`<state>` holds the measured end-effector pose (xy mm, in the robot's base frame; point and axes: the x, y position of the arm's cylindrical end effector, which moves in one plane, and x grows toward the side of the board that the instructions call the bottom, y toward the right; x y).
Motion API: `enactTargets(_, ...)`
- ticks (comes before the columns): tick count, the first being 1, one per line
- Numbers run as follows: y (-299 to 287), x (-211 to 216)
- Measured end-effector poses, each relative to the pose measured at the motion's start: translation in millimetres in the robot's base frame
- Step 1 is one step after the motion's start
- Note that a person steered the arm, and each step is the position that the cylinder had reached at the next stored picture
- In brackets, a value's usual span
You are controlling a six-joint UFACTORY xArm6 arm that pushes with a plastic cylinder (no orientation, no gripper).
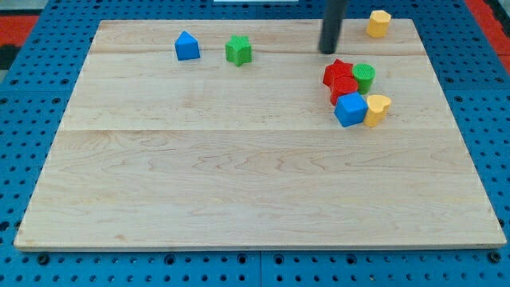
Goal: Move the green star closely to the yellow hexagon
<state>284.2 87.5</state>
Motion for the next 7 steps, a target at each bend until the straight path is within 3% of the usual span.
enactTargets(1, -91.4, 38.0)
enactTargets(2, -147.8, 26.0)
enactTargets(3, -147.7, -10.5)
enactTargets(5, -32.5, -20.4)
enactTargets(6, -20.5, -11.4)
enactTargets(7, -71.3, -11.3)
